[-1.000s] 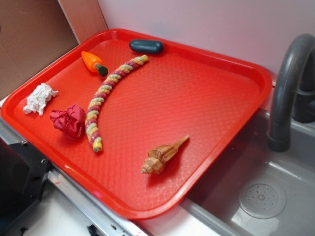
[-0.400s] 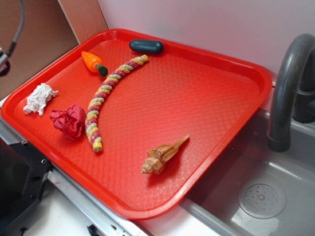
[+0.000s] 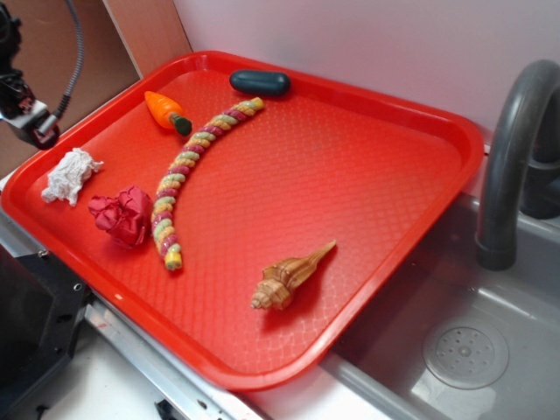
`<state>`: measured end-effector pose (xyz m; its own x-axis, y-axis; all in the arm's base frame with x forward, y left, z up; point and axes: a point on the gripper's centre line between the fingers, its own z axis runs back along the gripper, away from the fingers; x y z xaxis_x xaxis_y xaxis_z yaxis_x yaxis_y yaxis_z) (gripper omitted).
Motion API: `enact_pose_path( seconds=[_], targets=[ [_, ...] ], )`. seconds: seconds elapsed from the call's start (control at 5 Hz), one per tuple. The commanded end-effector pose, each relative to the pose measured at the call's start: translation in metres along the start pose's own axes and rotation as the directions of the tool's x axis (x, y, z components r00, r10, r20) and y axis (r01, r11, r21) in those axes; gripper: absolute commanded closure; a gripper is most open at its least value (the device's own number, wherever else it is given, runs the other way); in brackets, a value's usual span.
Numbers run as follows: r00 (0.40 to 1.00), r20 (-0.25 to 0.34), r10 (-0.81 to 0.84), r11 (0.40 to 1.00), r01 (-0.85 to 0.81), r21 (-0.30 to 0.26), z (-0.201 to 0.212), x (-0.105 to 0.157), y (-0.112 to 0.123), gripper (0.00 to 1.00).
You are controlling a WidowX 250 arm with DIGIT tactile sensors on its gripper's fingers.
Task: Grab the white paper.
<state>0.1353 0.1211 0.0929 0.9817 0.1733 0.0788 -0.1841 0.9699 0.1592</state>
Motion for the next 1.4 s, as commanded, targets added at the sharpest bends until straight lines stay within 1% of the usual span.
enact_pose_path(
  seconds=[0.0, 0.2, 0.4, 0.6, 0.8, 1.0, 1.2],
  targets=[
    [0.997, -0.054, -0.052, 0.998, 0.049, -0.050, -0.022, 0.004, 0.001, 0.00],
    [0.989, -0.102, -0.105, 0.993, 0.098, -0.071, -0.036, -0.001, -0.003, 0.00],
    [0.987, -0.115, -0.112, 0.992, 0.106, -0.062, -0.045, 0.004, -0.002, 0.00],
    [0.981, -0.145, -0.128, 0.991, 0.121, -0.055, -0.058, 0.010, -0.002, 0.00],
    [0.978, -0.165, -0.127, 0.991, 0.119, -0.057, -0.065, 0.015, -0.003, 0.00],
    [0.973, -0.191, -0.129, 0.990, 0.116, -0.075, -0.068, 0.014, -0.004, 0.00],
    [0.978, -0.164, -0.133, 0.990, 0.121, -0.077, -0.064, 0.012, -0.005, 1.00]
  ],
)
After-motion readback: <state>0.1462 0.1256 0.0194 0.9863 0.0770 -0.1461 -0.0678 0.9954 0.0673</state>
